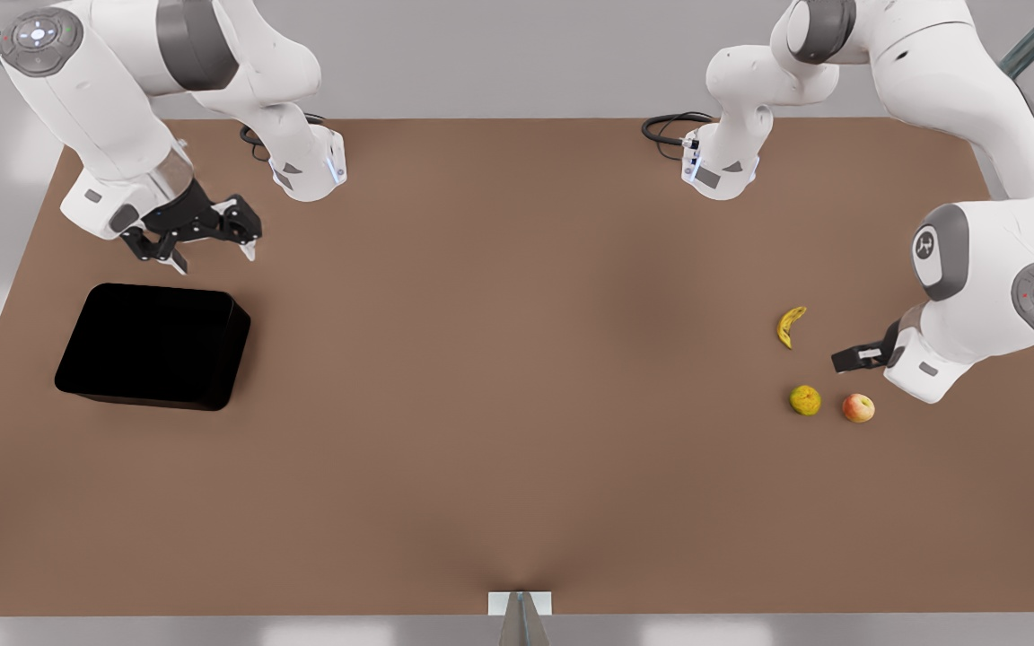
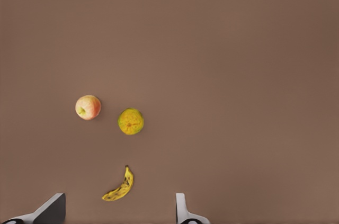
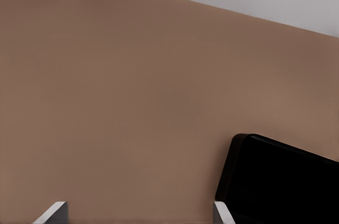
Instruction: Place the storage box in the middle with the right arm, and place the apple in the storage box with the left arm
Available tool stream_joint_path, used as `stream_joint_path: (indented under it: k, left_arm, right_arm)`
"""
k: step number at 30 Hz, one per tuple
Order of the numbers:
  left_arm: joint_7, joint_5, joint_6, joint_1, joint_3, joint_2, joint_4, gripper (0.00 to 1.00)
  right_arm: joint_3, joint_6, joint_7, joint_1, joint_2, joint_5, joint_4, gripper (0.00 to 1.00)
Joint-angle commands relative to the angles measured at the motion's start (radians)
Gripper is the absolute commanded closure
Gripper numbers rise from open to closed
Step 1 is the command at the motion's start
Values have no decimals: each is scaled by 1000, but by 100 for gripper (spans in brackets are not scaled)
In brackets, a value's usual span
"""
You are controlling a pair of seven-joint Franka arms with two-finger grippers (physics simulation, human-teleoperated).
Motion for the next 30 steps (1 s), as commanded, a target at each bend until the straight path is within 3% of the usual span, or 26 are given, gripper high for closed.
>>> stream_joint_path:
  k: [1,5,8,10,13,15,18,21,30]
  left_arm:
    - [1,0,-4,-3,-4,8,5,0]
    - [-10,11,-46,3,-1,3,-49,0]
    - [-16,9,132,11,1,22,-211,0]
    - [-15,11,127,14,1,71,-213,0]
    - [-13,6,115,8,-1,129,-211,0]
    - [-13,6,218,34,7,119,-322,0]
    - [4,8,388,111,2,65,-487,0]
    - [131,6,601,183,-1,37,-633,0]
    - [177,-41,686,290,-34,53,-739,0]
  right_arm:
    - [0,0,0,10,0,-1,0,0]
    - [-2,135,5,-5,63,-15,-136,0]
    - [-2,296,-3,-34,107,-31,-261,0]
    - [-2,483,-8,-43,109,-66,-377,0]
    - [-3,557,-35,-56,107,-124,-436,0]
    - [-2,561,-37,-89,98,-124,-483,0]
    - [-9,753,-144,-161,97,-127,-623,0]
    - [-9,750,-143,-187,94,-127,-670,0]
    - [-84,753,-144,-240,193,-127,-729,0]
